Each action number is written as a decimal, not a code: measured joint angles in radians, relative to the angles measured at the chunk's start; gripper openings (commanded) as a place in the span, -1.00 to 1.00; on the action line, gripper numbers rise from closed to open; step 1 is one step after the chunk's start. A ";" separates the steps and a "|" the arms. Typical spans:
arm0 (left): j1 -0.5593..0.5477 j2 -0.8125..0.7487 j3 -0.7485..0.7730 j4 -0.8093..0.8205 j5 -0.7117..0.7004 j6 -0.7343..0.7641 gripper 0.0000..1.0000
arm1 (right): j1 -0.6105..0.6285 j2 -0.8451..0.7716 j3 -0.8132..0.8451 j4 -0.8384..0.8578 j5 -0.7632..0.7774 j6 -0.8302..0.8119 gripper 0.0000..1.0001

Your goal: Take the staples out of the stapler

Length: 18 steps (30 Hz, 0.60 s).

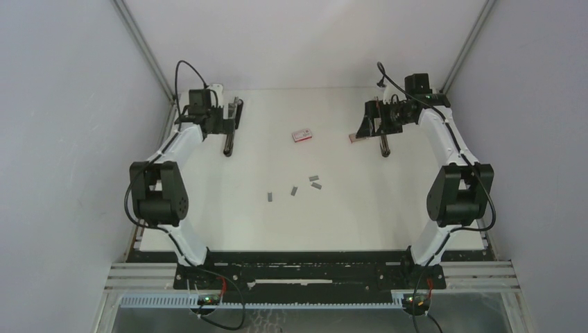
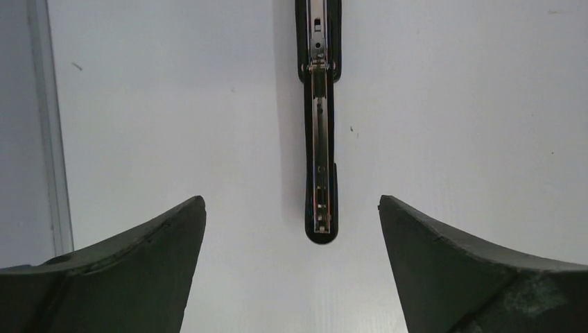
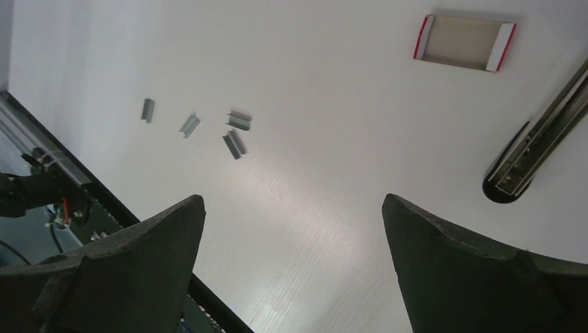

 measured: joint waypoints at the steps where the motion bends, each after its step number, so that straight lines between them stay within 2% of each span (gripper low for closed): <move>1: 0.000 -0.027 -0.024 0.005 -0.002 0.005 1.00 | 0.007 -0.005 -0.010 0.000 0.014 -0.008 1.00; 5: 0.000 -0.121 -0.107 0.026 -0.002 0.019 0.99 | 0.043 -0.023 -0.047 0.002 0.073 -0.044 1.00; 13: 0.001 -0.344 -0.278 0.063 0.010 0.083 0.99 | 0.192 -0.045 -0.109 0.050 0.190 -0.080 1.00; 18: 0.003 -0.527 -0.412 0.073 0.040 0.155 0.99 | 0.180 -0.029 -0.088 0.086 0.257 -0.050 1.00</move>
